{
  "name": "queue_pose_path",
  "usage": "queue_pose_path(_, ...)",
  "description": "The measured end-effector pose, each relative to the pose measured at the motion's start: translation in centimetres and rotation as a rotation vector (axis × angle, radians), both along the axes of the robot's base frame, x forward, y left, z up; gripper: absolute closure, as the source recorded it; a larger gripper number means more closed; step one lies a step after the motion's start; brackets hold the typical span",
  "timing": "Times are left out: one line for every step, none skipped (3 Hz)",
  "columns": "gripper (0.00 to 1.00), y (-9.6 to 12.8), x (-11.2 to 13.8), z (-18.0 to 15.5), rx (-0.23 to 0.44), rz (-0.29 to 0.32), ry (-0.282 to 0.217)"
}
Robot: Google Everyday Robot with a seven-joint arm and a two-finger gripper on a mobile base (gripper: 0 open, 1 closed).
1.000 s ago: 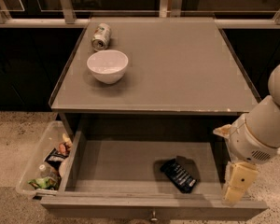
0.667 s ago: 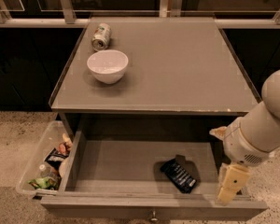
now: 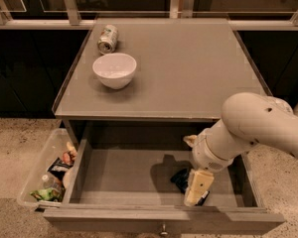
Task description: Pick rxbar blueberry from top drawer and place on counter
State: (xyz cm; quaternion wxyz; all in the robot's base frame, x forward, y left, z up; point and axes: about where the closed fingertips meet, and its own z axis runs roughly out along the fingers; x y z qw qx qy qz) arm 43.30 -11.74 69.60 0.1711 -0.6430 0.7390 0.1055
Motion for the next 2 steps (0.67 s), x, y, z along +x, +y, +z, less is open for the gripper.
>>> queue_pose_path(0.00,0.0,0.0,0.0,0.000,0.000,0.000)
queue_pose_path(0.00,0.4,-0.6,-2.1,-0.011,0.006,0.034)
